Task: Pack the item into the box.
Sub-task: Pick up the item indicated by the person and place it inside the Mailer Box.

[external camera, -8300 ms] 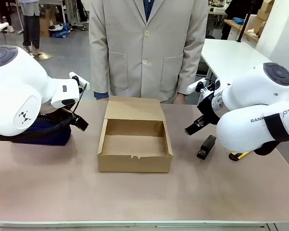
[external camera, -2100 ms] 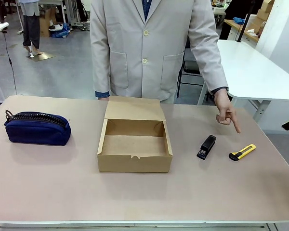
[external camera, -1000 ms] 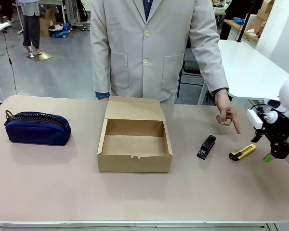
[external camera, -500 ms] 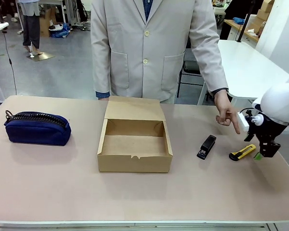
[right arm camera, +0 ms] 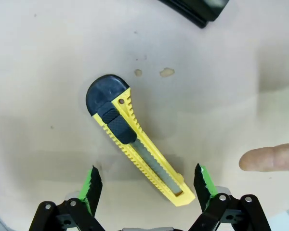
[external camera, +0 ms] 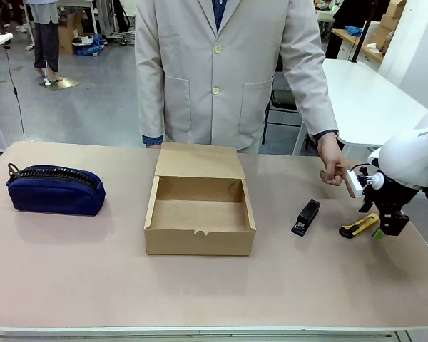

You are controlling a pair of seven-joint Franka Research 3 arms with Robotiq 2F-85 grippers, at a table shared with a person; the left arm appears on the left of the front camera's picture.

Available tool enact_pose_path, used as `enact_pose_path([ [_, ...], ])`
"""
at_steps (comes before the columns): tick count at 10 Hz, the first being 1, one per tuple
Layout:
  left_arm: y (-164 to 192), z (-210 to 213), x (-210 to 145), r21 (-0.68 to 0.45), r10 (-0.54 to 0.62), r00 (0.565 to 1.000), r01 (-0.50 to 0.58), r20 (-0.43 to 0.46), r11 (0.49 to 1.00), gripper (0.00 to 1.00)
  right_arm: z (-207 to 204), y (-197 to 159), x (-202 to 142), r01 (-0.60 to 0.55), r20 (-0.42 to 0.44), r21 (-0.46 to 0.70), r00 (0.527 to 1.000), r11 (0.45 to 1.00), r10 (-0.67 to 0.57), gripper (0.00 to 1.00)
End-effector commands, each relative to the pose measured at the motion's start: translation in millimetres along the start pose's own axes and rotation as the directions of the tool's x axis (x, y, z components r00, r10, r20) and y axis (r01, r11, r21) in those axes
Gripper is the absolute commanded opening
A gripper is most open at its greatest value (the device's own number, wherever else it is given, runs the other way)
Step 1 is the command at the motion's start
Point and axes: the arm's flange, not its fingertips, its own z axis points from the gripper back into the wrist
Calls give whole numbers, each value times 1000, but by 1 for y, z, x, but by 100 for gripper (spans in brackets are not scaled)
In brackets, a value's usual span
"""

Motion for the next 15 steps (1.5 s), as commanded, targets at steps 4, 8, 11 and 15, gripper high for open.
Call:
enact_pose_path([
  [4, -4, 1, 1, -21, -22, 1000, 23, 7, 1000, 100, -1, -5, 1, -21, -33, 23, 999, 1000, 21, 40],
  [8, -4, 1, 1, -21, -22, 1000, 23, 7, 1000, 100, -1, -4, 1, -31, -55, 39, 998, 999, 33, 0],
  [11, -4, 1, 1, -21, -22, 1000, 23, 7, 1000, 100, -1, -3, 0, -33, -65, 54, 997, 998, 36, 0],
  [15, -4, 1, 1, -21, -22, 1000, 23, 7, 1000, 100, 8, 2, -1, -52, -62, 74, 997, 996, 56, 0],
])
